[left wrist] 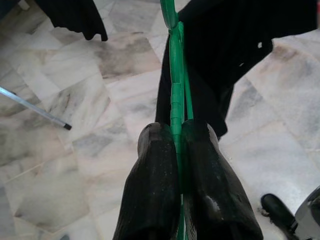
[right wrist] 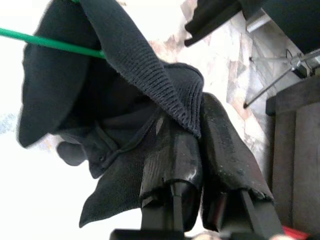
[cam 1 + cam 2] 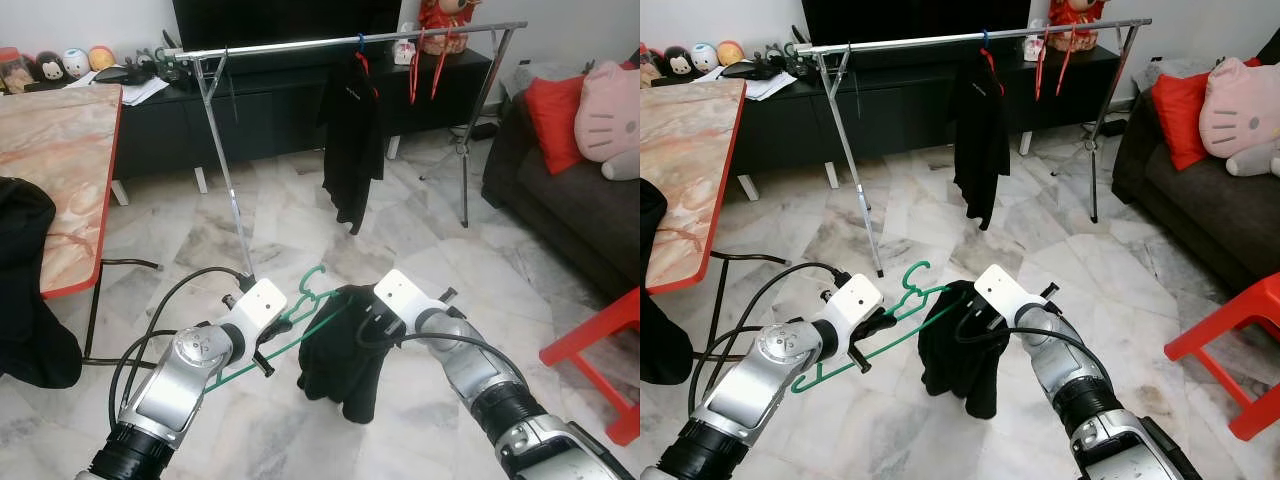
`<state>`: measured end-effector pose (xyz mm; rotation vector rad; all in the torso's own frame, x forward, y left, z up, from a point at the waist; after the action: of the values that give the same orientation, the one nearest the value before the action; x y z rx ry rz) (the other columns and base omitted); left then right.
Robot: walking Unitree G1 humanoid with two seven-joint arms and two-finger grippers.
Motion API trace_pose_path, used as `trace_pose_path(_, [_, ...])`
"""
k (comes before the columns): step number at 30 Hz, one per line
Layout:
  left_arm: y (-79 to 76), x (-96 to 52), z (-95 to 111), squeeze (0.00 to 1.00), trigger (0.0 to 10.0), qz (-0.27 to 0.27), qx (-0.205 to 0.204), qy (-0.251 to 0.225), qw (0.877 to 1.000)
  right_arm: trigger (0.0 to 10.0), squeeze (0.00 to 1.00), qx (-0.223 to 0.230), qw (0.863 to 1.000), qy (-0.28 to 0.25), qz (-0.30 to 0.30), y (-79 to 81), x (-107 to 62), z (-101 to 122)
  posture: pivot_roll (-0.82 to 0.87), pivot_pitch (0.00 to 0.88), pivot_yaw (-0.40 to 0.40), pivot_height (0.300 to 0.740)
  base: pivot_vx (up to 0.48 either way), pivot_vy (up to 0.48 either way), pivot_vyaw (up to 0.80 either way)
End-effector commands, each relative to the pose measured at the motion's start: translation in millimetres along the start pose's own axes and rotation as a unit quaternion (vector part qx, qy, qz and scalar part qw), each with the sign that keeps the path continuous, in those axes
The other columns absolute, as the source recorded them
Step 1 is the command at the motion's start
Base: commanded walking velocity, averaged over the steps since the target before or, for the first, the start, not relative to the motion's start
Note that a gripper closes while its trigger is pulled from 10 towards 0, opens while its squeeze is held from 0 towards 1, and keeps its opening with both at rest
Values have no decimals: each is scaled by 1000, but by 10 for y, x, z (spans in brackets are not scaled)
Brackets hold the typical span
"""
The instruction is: Hang hanger
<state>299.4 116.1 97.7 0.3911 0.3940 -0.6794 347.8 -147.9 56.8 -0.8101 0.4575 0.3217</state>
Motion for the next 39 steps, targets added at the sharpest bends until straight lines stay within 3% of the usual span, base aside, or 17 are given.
trace_pose_path(1, [2,-5,63,0,10000,-1,0,-16,1000,10000,0,5,1000,-19,-6,-58,6,102,5,0,-63,740,0,0,0])
trace_pose_path(12, [-158,49,122,0,10000,-46,-24,-37,998,10000,0,2,999,-52,12,32,-9,286,5,0,-63,740,0,0,0])
trace_pose_path(18, [-355,-36,74,0,10000,-132,-15,-30,991,10000,0,-3,999,-49,-3,-85,-2,232,4,0,-62,740,0,0,0])
trace_pose_path(22, [-377,-72,31,0,10000,-149,-10,-21,989,10000,0,-3,999,-41,-13,-164,-4,189,6,0,-63,740,0,0,0])
trace_pose_path(28, [-362,-69,46,0,10000,-147,-4,-25,989,10000,0,-10,999,-39,-15,-215,-4,183,6,0,-63,740,0,0,0])
trace_pose_path(39, [-229,42,109,0,10000,-69,-7,-27,997,10000,0,-4,999,-51,-2,-112,-17,269,2,0,-62,740,0,0,0])
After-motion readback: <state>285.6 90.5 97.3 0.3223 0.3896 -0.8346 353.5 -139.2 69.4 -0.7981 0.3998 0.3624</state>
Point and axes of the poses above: a point about 5 cm out from each wrist's last joint towards the gripper, its own x axis pointing out of the wrist towards the gripper, its own z axis along the axis of the wrist's last joint, y = z × x, the point moved 1 cm from there along x, pointing out of the wrist towards the gripper, and after that the axes turned 3 degrees about -x, right-handed, at the moved point
